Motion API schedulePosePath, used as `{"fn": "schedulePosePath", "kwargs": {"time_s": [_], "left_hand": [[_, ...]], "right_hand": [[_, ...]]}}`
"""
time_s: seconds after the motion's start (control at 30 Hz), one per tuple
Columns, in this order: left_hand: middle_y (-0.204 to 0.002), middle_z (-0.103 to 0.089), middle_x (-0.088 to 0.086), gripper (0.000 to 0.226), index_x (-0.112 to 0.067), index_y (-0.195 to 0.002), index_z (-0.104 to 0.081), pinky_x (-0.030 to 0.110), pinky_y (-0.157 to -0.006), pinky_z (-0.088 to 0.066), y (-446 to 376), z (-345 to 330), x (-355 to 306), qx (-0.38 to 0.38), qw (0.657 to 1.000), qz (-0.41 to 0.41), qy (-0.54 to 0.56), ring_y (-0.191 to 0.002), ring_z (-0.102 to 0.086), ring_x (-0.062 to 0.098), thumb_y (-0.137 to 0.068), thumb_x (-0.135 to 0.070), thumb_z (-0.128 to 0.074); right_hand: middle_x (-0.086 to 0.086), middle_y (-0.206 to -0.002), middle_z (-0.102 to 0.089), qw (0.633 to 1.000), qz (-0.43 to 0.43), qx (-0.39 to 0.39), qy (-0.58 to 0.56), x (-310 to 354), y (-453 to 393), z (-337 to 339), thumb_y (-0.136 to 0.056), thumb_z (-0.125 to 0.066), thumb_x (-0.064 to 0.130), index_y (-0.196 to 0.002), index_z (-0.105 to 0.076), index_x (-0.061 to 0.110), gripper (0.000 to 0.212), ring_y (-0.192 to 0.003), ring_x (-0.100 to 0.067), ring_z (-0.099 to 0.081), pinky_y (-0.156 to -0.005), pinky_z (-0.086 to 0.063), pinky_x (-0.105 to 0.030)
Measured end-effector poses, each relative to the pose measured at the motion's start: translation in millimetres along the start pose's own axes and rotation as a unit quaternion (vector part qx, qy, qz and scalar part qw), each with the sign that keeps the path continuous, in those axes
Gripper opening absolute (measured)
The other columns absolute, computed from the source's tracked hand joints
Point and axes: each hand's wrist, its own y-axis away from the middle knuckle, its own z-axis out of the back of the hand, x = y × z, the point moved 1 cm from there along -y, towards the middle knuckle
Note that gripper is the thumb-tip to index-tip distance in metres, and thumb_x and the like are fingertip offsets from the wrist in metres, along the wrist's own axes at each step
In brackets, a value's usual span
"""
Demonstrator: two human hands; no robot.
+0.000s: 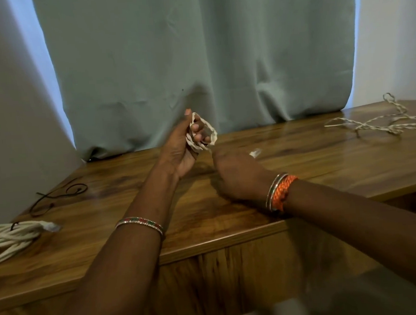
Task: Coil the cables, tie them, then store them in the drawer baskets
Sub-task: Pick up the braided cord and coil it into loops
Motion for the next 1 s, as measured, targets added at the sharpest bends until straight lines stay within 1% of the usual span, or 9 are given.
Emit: {"fn": "schedulePosePath", "kwargs": {"time_s": [0.13, 0.3, 0.4, 0.53, 0.6, 0.77, 0.87, 0.93, 1.0], "left_hand": [[-0.051, -0.05, -0.006, 0.029, -0.011, -0.074, -0.043, 0.02, -0.054, -0.05, -3, 10, 1, -0.042, 0.995, 0.025, -0.089, -0.044, -0.047, 0.004, -0.1, -0.012, -0.029], [-0.029, -0.045, -0.005, 0.04, -0.007, -0.062, -0.041, 0.007, -0.039, -0.034, 11, 0, 23, -0.049, 0.952, 0.075, -0.294, -0.037, -0.048, 0.0, -0.1, -0.006, -0.03], [-0.04, -0.05, -0.004, 0.046, -0.012, -0.063, -0.05, 0.014, -0.039, -0.035, 4, 0, 24, -0.074, 0.95, 0.053, -0.298, -0.037, -0.045, 0.004, -0.102, -0.029, -0.031], [-0.031, -0.036, -0.003, 0.061, -0.011, -0.05, -0.039, 0.013, -0.034, -0.024, 4, 10, 27, -0.079, 0.903, 0.052, -0.418, -0.026, -0.033, 0.008, -0.1, -0.044, -0.028], [-0.031, -0.03, -0.004, 0.062, -0.012, -0.046, -0.039, 0.01, -0.036, -0.021, 5, 10, 29, -0.091, 0.919, 0.078, -0.375, -0.025, -0.024, 0.009, -0.099, -0.044, -0.032], [-0.031, -0.03, -0.006, 0.053, -0.01, -0.056, -0.042, 0.008, -0.035, -0.025, -7, 11, 24, -0.159, 0.946, 0.076, -0.272, -0.022, -0.021, 0.007, -0.1, -0.04, -0.032], [-0.03, -0.031, -0.006, 0.054, -0.009, -0.057, -0.043, 0.009, -0.034, -0.027, -8, 22, 24, -0.197, 0.948, 0.055, -0.244, -0.021, -0.022, 0.007, -0.099, -0.042, -0.034], [-0.03, -0.032, -0.006, 0.056, -0.01, -0.058, -0.041, 0.009, -0.034, -0.028, -8, 29, 22, -0.203, 0.956, 0.07, -0.2, -0.021, -0.023, 0.006, -0.099, -0.046, -0.033], [-0.031, -0.032, -0.006, 0.055, -0.011, -0.059, -0.037, 0.01, -0.033, -0.03, -8, 33, 18, -0.193, 0.967, 0.108, -0.128, -0.022, -0.025, 0.005, -0.097, -0.05, -0.033]], "right_hand": [[-0.009, -0.11, -0.062, 0.992, 0.08, 0.011, 0.098, 26, 17, 16, -0.092, -0.05, 0.028, -0.11, -0.057, 0.011, 0.026, -0.101, -0.028, -0.059, -0.084, -0.041, -0.038], [-0.002, -0.106, -0.066, 0.981, 0.161, -0.025, -0.101, 13, 0, 45, -0.081, -0.059, 0.008, -0.101, -0.067, 0.013, 0.023, -0.095, -0.018, -0.062, -0.089, -0.048, -0.031], [-0.004, -0.092, -0.07, 0.978, 0.098, -0.064, -0.173, -13, -10, 53, -0.079, -0.068, 0.009, -0.09, -0.069, 0.012, 0.012, -0.086, -0.017, -0.065, -0.078, -0.05, -0.03], [-0.001, -0.068, -0.062, 0.864, -0.016, -0.212, -0.457, -54, -20, 77, -0.082, -0.068, 0.0, -0.071, -0.058, 0.016, 0.022, -0.059, -0.002, -0.06, -0.062, -0.056, -0.024], [0.002, -0.067, -0.061, 0.855, -0.03, -0.24, -0.458, -69, -27, 89, -0.083, -0.068, 0.002, -0.07, -0.058, 0.019, 0.023, -0.057, -0.003, -0.061, -0.061, -0.057, -0.024], [0.002, -0.072, -0.062, 0.94, -0.034, -0.095, -0.327, -45, -19, 57, -0.087, -0.066, 0.02, -0.083, -0.064, 0.013, 0.008, -0.064, -0.009, -0.059, -0.064, -0.051, -0.031], [-0.004, -0.089, -0.064, 0.983, -0.08, 0.055, -0.159, -30, -10, 35, -0.085, -0.061, 0.047, -0.096, -0.064, 0.009, 0.04, -0.083, -0.022, -0.06, -0.072, -0.046, -0.031], [-0.006, -0.101, -0.064, 0.98, -0.096, 0.156, -0.073, -22, -2, 24, -0.085, -0.064, 0.041, -0.103, -0.062, 0.011, 0.035, -0.092, -0.024, -0.06, -0.076, -0.048, -0.031], [-0.007, -0.103, -0.065, 0.987, -0.073, 0.131, -0.051, -14, 3, 20, -0.084, -0.065, 0.022, -0.101, -0.064, 0.011, 0.02, -0.093, -0.024, -0.06, -0.07, -0.045, -0.028]]}}
